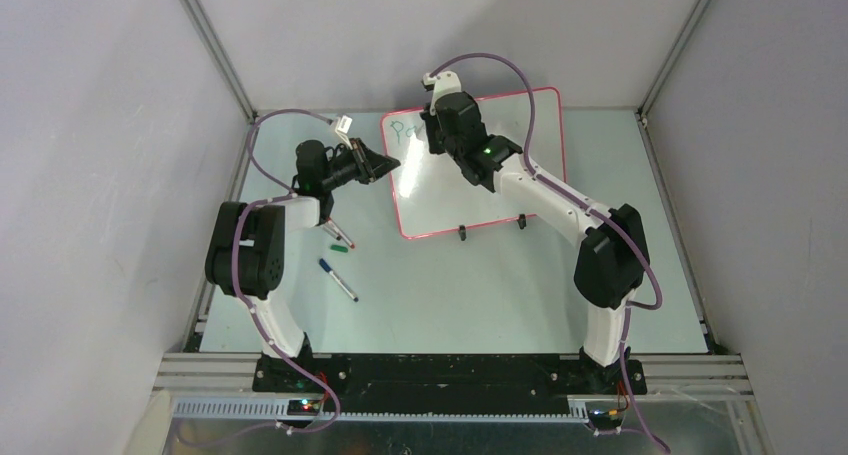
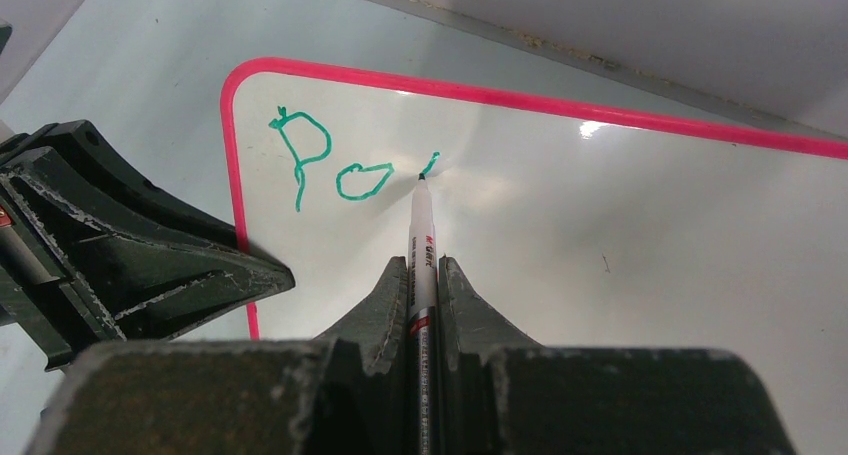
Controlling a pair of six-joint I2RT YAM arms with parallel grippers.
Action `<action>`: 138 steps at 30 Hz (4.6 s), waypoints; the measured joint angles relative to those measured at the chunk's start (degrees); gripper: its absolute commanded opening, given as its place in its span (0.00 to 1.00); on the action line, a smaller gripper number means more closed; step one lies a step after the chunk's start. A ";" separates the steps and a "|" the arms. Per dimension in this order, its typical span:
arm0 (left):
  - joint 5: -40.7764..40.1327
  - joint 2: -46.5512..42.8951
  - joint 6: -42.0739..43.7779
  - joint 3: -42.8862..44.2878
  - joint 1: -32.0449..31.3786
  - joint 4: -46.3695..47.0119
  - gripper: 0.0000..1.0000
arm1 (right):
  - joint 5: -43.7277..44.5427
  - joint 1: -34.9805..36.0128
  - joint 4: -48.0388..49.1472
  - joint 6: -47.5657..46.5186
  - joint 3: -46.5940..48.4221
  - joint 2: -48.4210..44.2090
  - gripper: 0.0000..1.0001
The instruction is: Write a sentence on the whiteboard
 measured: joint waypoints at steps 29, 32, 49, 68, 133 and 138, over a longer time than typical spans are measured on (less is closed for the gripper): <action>0.00 0.00 0.02 0.00 0.00 -0.04 0.00 | -1.20 -1.03 1.51 0.50 -2.03 -1.60 0.00; 0.00 0.00 0.02 0.00 0.00 -0.02 0.00 | -1.16 -1.20 1.51 0.59 -2.03 -1.62 0.00; 0.00 0.00 0.02 0.00 0.00 -0.04 0.00 | -1.05 -1.57 1.51 1.16 -2.03 -1.62 0.00; 0.00 0.00 0.02 0.00 0.00 -0.02 0.00 | -1.09 -1.57 1.42 1.16 -1.73 -1.57 0.00; -0.04 0.00 0.04 0.00 0.00 -0.04 0.00 | -3.61 -1.38 -1.57 0.85 1.16 0.24 0.00; -0.07 0.00 0.07 0.00 0.00 -0.04 0.00 | -3.43 -1.29 -2.14 0.61 1.22 0.22 0.00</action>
